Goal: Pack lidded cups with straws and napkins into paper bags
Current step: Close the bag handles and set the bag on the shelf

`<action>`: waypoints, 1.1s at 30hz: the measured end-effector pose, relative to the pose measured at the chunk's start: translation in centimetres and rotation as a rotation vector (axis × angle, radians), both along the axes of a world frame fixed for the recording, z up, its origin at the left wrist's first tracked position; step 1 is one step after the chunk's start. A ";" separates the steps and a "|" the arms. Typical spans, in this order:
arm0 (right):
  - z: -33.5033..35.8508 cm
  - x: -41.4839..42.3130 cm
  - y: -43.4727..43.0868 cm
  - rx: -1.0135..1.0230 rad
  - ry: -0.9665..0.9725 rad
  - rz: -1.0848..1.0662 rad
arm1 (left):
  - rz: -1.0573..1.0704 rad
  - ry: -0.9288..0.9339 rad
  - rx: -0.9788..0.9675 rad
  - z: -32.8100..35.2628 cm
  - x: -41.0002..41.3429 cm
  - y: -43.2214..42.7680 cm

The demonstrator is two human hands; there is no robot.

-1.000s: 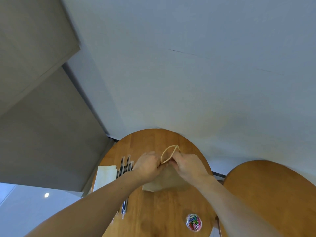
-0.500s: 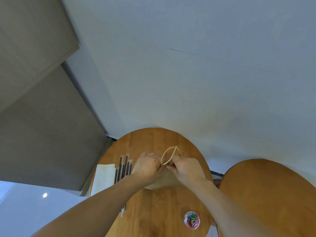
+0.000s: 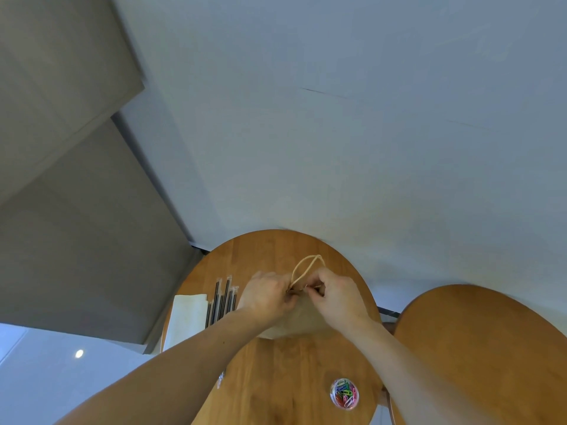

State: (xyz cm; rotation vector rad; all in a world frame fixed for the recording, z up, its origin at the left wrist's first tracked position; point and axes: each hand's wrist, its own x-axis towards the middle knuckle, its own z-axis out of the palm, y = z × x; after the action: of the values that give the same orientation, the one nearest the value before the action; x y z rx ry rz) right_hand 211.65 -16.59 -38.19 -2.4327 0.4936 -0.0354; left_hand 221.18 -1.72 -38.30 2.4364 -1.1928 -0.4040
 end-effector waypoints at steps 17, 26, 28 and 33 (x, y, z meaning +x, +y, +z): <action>0.5 -1.1 0.7 -0.211 -0.204 0.253 | -0.141 -0.283 -0.103 -0.4 -0.3 1.2; 1.0 -0.4 0.4 -0.259 -0.077 0.355 | -0.103 -0.153 -0.076 -1.6 0.2 1.6; 1.2 -0.3 0.2 -0.323 -0.072 0.393 | -0.106 -0.136 -0.069 -1.6 0.5 1.5; 1.2 -0.1 -0.4 -0.388 -0.093 0.445 | -0.121 -0.091 -0.097 -1.8 0.9 1.3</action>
State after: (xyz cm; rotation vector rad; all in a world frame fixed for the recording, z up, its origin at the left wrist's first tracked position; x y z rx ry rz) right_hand 211.50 -16.97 -36.96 -2.8504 -0.1181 -0.0581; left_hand 222.05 -0.37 -40.05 2.3298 -1.3699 -0.2657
